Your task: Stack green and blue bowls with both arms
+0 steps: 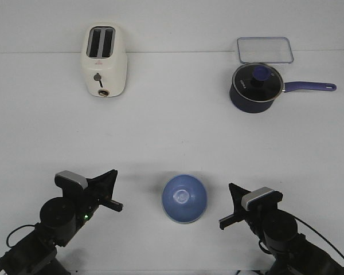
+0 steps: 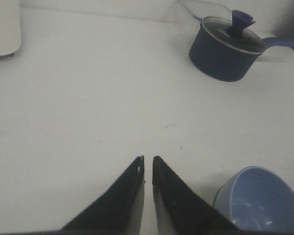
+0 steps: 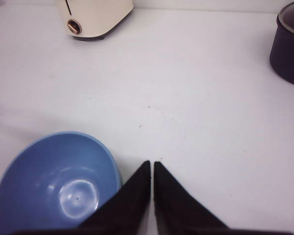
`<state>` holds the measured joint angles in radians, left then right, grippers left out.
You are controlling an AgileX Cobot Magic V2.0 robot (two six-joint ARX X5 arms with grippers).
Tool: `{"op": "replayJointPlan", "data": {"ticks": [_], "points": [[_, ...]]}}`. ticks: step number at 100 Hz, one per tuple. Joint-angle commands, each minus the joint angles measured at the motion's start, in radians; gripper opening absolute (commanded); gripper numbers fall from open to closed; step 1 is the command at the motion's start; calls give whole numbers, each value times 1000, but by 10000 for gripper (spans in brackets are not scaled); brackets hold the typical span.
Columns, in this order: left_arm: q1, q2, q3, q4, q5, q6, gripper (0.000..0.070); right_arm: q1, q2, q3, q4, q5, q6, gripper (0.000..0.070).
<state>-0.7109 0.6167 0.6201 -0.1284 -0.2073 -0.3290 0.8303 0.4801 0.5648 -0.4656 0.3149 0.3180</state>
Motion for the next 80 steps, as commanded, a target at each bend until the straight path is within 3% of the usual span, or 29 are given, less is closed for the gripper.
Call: {"op": "replayJointPlan", "data": {"ticks": [1, 6, 12, 25, 37, 57, 80], "points": [[40, -48, 8, 2, -4, 206, 15, 9, 4, -2, 12, 0, -2, 12], [100, -95, -17, 1, 44, 271, 14, 9, 4, -2, 12, 0, -2, 12], [193, -166, -73, 10, 87, 294, 15, 9, 4, -2, 12, 0, -2, 12], [406, -344, -254, 36, 67, 311, 14, 8, 3, -2, 13, 0, -2, 12], [530, -480, -418, 75, 55, 359, 14, 8, 4, -2, 13, 0, -2, 12], [621, -597, -571, 78, 56, 362, 15, 8, 4, -2, 13, 0, -2, 12], [632, -614, -607, 136, 63, 362, 14, 8, 4, -2, 16, 0, -2, 12]]}}
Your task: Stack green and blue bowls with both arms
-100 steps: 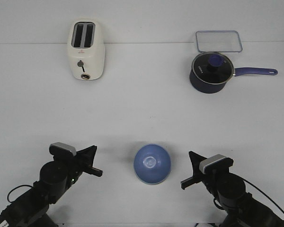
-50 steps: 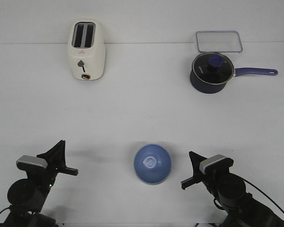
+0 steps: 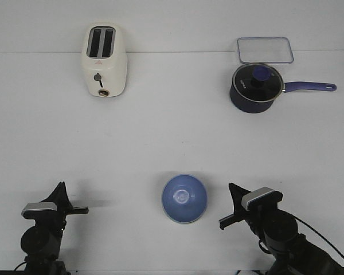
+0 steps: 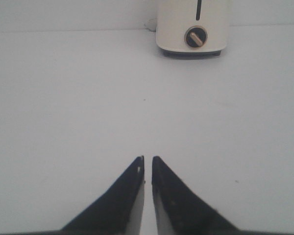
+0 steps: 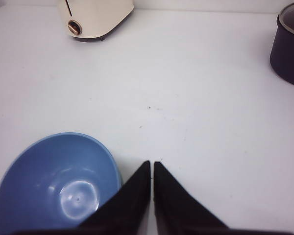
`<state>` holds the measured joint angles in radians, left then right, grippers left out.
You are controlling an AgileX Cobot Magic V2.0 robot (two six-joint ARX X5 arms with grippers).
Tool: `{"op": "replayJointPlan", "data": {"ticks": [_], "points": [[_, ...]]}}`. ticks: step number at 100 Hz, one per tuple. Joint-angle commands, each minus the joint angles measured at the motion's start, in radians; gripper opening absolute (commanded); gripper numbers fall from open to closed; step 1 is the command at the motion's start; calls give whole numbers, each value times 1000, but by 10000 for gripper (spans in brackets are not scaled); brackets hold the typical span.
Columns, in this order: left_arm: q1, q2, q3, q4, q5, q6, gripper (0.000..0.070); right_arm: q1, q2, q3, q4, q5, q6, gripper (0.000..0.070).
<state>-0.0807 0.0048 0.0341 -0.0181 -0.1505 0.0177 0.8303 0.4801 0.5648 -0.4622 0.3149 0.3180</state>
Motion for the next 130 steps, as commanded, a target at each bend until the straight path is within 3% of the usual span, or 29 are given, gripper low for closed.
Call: {"op": "replayJointPlan", "data": {"ticks": [1, 75, 83, 95, 111, 130], "points": [[2, -2, -21, 27, 6, 16, 15, 8, 4, -2, 13, 0, -2, 12], [2, -2, -20, 27, 5, 16, 15, -11, -27, -2, 19, 10, -26, 11], [2, -2, -20, 27, 5, 16, 15, -102, -55, -11, 21, 6, -139, 11], [2, -2, -20, 27, 5, 16, 15, -354, -135, -117, 139, -118, -216, 11], [2, -2, -20, 27, 5, 16, 14, -719, -323, -350, 275, -325, -215, 11], [2, -2, -20, 27, 5, 16, 14, -864, -443, -494, 287, -351, -220, 11]]}}
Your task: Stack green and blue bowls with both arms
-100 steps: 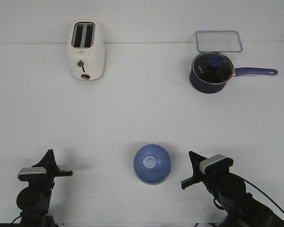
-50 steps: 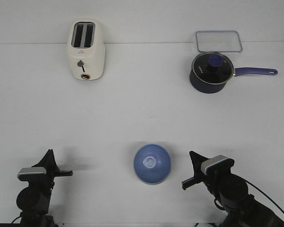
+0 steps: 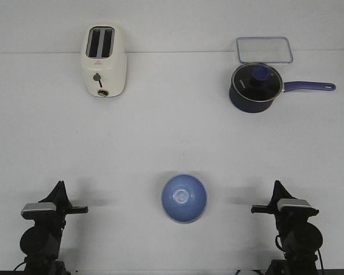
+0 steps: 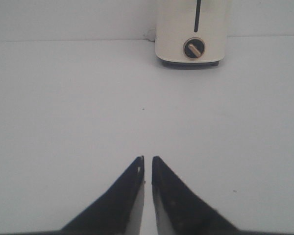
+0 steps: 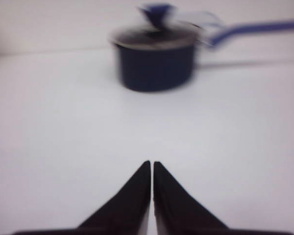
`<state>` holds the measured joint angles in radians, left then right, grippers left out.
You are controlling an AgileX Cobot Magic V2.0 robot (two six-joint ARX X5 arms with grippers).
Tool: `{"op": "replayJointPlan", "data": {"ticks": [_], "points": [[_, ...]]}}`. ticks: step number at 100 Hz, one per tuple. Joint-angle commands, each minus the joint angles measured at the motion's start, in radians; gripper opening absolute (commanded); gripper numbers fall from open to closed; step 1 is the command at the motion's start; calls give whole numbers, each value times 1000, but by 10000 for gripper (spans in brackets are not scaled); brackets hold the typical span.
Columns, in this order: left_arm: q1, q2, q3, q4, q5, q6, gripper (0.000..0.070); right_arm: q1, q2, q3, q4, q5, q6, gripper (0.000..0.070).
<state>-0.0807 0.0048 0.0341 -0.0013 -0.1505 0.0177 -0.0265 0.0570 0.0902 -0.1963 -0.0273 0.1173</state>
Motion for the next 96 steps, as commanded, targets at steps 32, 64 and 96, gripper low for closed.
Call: {"op": "replayJointPlan", "data": {"ticks": [32, 64, 96], "points": [[2, -2, -20, 10, 5, 16, 15, -12, -56, -75, 59, 1, -65, 11], [2, -2, -20, 11, 5, 16, 15, -12, -56, -74, 98, 1, -56, 11], [2, -2, -20, 11, 5, 16, 15, -12, -56, -74, 98, 1, -56, 11]]}}
